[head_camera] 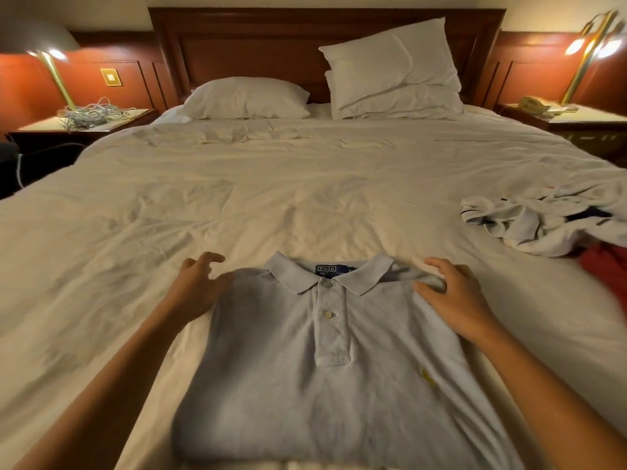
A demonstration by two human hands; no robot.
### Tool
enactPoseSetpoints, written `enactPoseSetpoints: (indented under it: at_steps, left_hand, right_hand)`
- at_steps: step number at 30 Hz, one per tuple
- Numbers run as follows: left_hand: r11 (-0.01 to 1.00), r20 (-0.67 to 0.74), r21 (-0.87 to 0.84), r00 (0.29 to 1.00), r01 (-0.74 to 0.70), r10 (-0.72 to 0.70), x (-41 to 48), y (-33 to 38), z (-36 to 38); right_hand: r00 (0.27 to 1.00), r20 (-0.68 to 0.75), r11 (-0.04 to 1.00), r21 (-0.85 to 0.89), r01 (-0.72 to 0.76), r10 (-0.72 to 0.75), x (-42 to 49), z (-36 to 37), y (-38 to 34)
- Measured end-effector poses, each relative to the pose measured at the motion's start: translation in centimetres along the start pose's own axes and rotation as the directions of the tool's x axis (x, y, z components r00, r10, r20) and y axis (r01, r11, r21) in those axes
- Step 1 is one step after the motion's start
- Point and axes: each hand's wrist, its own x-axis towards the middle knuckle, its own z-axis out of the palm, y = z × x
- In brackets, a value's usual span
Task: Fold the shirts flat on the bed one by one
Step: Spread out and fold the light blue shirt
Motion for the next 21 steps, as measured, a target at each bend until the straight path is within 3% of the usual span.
enactPoseSetpoints:
  at_steps: [2, 5, 9, 13, 17, 21]
  left_hand:
    - [0.991, 0.071, -0.115, 0.995, 0.072, -0.064, -3.5, 0.4, -0.6]
    - [0.971, 0.167, -0.178, 0.978, 0.158, -0.128, -9.1, 1.0, -0.7]
    - [0.978, 0.061, -0.161, 0.990, 0.135, -0.127, -14.6, 1.1, -0.1]
    - [0.992, -0.071, -0.120, 0.996, 0.048, -0.057, -17.6, 1.2, 0.6]
    - [0.996, -0.180, -0.075, 0.983, -0.040, 0.026, -19.5, 1.2, 1.3]
    - [0.988, -0.269, -0.103, 0.959, -0.116, 0.085, -19.6, 0.2, -0.2]
  right_hand:
    - [0.997, -0.019, 0.993, 0.084, -0.077, 0.079, -3.4, -1.0, 0.4]
    - [0.985, 0.082, 0.974, 0.161, -0.161, 0.149, -8.8, -1.8, 0.4]
    - [0.988, 0.079, 0.965, 0.217, -0.149, 0.135, -14.2, -2.3, -0.4]
    - [0.997, -0.007, 0.987, 0.137, -0.079, 0.081, -17.6, -2.0, -1.3]
    - [0.997, -0.071, 0.998, 0.061, -0.035, 0.040, -18.5, -1.9, -2.4]
    - [0.990, -0.137, 0.994, 0.111, 0.004, 0.012, -18.2, -3.3, -2.0]
